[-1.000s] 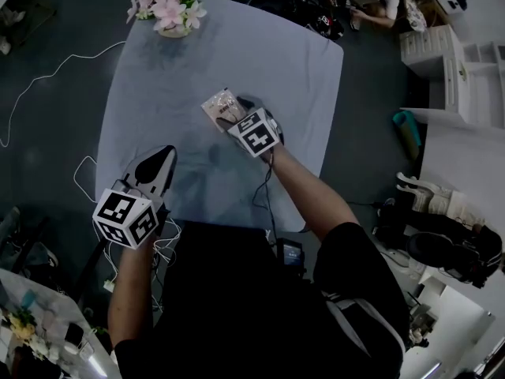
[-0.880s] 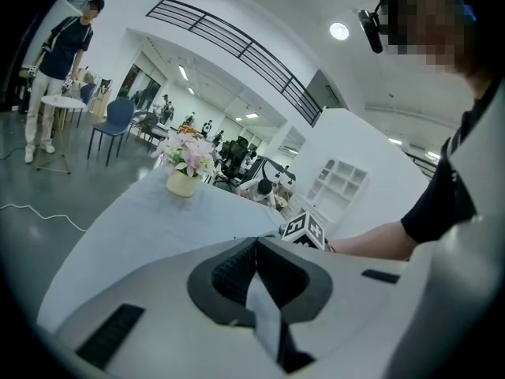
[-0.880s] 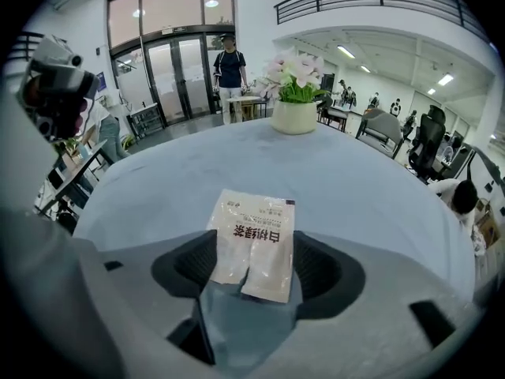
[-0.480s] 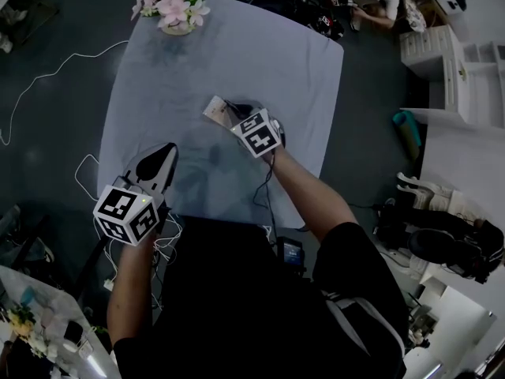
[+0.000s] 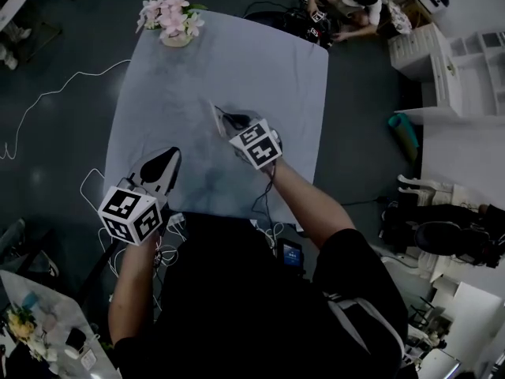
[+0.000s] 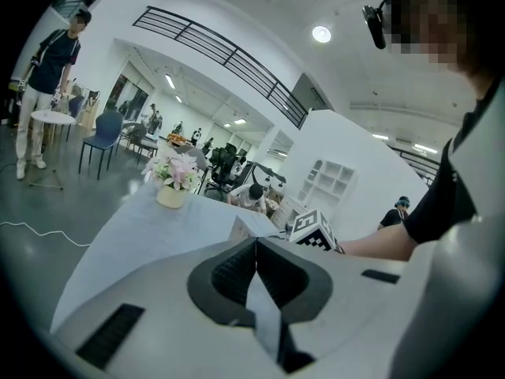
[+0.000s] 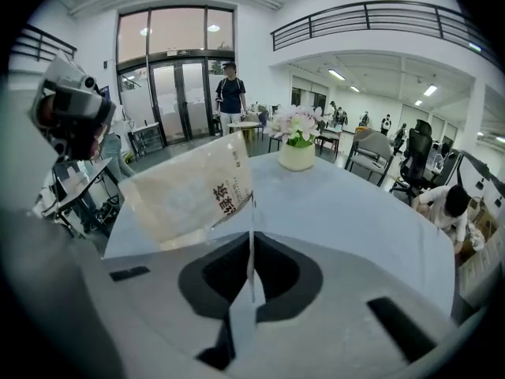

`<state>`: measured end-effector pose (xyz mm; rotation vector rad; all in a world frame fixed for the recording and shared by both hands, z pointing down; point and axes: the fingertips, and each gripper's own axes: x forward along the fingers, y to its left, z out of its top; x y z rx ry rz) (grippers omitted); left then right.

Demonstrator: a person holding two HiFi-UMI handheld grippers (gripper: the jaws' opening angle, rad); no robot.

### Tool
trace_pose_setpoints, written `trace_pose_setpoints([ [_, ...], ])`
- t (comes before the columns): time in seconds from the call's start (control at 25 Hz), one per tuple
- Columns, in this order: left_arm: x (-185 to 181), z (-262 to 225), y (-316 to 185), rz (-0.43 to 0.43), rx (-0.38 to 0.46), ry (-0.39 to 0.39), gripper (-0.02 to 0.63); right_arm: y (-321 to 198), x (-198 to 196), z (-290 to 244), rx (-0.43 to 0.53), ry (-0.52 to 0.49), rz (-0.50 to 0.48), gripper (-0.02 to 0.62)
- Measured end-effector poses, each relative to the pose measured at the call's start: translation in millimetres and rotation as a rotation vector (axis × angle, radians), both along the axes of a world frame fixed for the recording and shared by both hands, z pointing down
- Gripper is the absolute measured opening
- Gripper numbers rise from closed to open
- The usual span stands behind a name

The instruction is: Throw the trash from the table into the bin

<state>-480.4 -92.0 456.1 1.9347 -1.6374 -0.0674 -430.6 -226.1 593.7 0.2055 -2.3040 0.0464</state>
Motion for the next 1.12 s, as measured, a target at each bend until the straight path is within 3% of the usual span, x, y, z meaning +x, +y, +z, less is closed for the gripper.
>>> trace_pose_setpoints([
  [0.44, 46, -29, 51, 0.079, 0.076, -0.012, 0.014, 68, 50, -73, 0.056, -0.11, 0.057, 0.003],
  [1.12, 138, -53, 98, 0.317, 0.156, -0.032, 0.014, 158, 172, -144, 0.157, -0.192, 0.229, 0.003],
])
